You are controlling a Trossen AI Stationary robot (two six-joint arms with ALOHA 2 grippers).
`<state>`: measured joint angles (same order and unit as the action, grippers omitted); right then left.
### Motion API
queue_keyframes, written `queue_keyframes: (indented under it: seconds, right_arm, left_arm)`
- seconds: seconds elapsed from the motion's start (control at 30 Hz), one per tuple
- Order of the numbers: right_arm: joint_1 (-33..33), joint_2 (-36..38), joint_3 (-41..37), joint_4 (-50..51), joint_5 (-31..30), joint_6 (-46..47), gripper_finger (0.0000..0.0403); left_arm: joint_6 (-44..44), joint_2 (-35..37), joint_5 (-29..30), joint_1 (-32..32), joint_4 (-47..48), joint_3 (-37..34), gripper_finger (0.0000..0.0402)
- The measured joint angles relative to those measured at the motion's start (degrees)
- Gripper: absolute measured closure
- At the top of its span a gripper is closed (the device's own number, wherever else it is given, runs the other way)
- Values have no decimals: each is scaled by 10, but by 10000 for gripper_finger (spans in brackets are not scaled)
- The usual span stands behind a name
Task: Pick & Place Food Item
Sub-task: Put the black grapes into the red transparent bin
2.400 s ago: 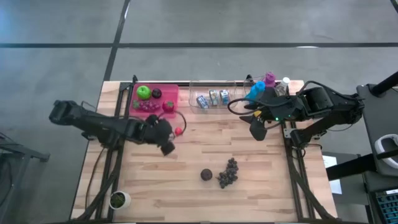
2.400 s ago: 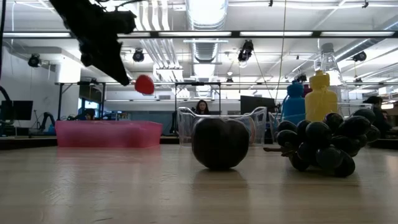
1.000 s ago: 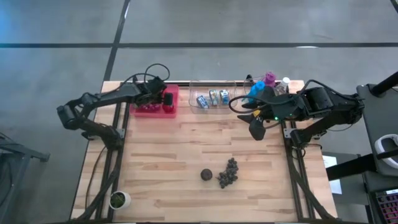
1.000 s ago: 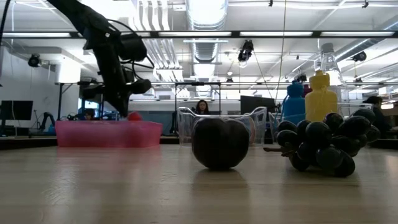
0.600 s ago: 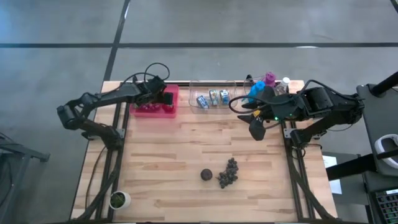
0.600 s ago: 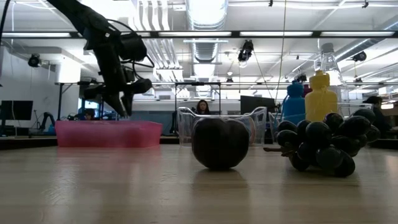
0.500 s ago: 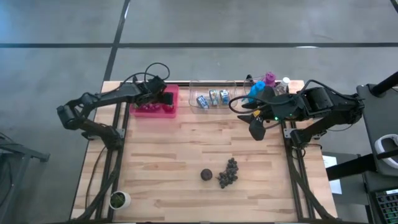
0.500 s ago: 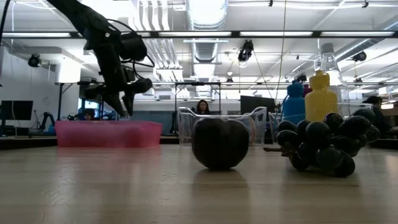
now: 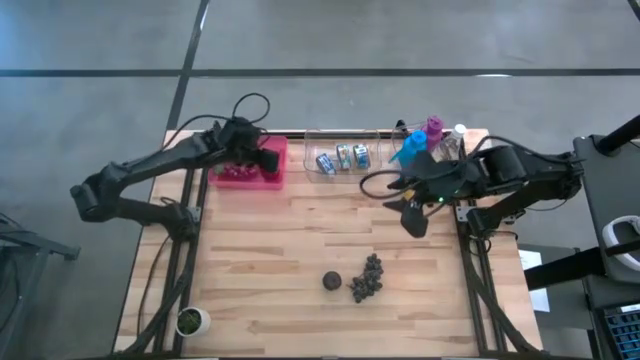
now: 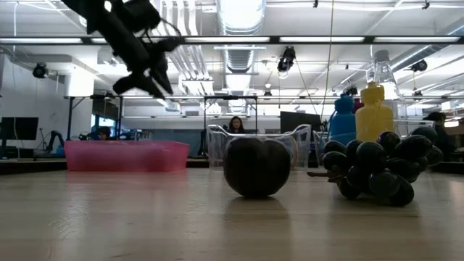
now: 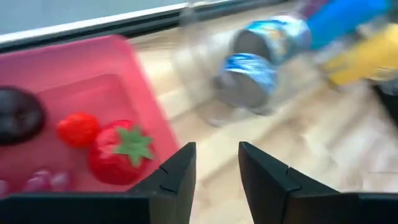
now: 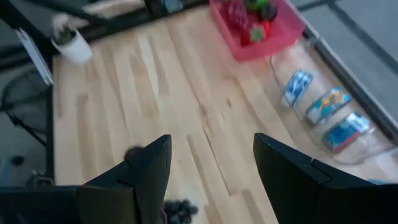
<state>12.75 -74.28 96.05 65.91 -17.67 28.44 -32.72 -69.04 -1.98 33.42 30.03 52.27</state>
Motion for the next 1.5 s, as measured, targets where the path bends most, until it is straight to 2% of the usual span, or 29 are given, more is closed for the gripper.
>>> queue_keyframes:
  seconds: [0.17, 0.3, 0.43, 0.6, 0.8, 0.93, 1.03, 1.27, 1.5]
  right_arm:
    - [-1, 0, -62, -7, 25, -1, 179]
    - [-3, 0, -117, -31, 93, -52, 179]
    - [-11, -1, -179, -88, 177, -111, 179]
    - [-19, -16, -248, -175, 241, -146, 179]
    - [-17, -70, -286, -187, 324, -155, 179]
    - [-18, -117, -297, -197, 339, -181, 179]
    - [-20, -153, -297, -228, 377, -195, 179]
    - [-20, -238, -259, -263, 433, -246, 179]
    - [-21, -309, -225, -263, 442, -294, 179]
  left_arm:
    - [32, 57, 0, -71, -5, 0, 277]
    - [79, 92, -1, -135, -3, 0, 279]
    - [85, 112, -2, -187, -2, 0, 279]
    - [74, 121, 0, -225, -2, 2, 277]
    - [72, 127, 0, -242, -1, 3, 279]
    - [72, 128, 0, -243, -1, 3, 277]
    - [72, 129, 0, -243, -2, 3, 279]
    - [72, 129, 0, -243, 0, 2, 277]
    - [72, 128, 0, -243, 1, 2, 279]
